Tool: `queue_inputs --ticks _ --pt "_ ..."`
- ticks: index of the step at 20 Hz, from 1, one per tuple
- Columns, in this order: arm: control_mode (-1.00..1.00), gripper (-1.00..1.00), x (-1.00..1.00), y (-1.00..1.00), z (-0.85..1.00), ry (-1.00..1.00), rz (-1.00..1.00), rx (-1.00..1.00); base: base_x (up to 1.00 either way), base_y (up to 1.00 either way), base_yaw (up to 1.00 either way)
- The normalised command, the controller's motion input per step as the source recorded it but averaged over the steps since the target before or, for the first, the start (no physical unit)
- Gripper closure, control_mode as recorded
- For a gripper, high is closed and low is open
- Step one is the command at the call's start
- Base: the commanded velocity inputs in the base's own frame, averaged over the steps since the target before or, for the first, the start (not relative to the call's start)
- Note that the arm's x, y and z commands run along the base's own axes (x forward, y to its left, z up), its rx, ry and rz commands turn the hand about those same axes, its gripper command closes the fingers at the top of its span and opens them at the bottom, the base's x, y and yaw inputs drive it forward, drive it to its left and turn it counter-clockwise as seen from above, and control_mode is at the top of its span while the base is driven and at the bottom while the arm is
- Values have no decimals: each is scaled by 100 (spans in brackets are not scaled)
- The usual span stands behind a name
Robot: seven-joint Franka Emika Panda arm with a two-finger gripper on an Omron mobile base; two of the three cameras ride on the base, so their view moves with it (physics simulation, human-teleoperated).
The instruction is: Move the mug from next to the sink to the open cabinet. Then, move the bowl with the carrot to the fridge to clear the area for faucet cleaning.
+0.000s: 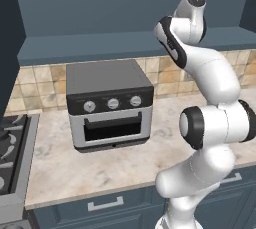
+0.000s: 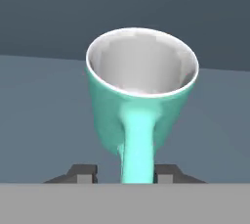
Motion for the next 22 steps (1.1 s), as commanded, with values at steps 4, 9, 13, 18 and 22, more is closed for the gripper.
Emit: queue_inputs --ticks 4,9,13,18,22 --pt "-100 -100 -9 0 1 -5 0 0 0 0 0" --pt "-100 -100 -59 0 17 -27 0 -1 0 0 0" --pt "-100 -100 -95 0 23 -47 0 -1 0 0 0" --pt "-100 -100 -100 0 27 -54 -1 -1 0 0 0" --pt "-100 -100 -100 0 66 -18 -10 5 0 0 0"
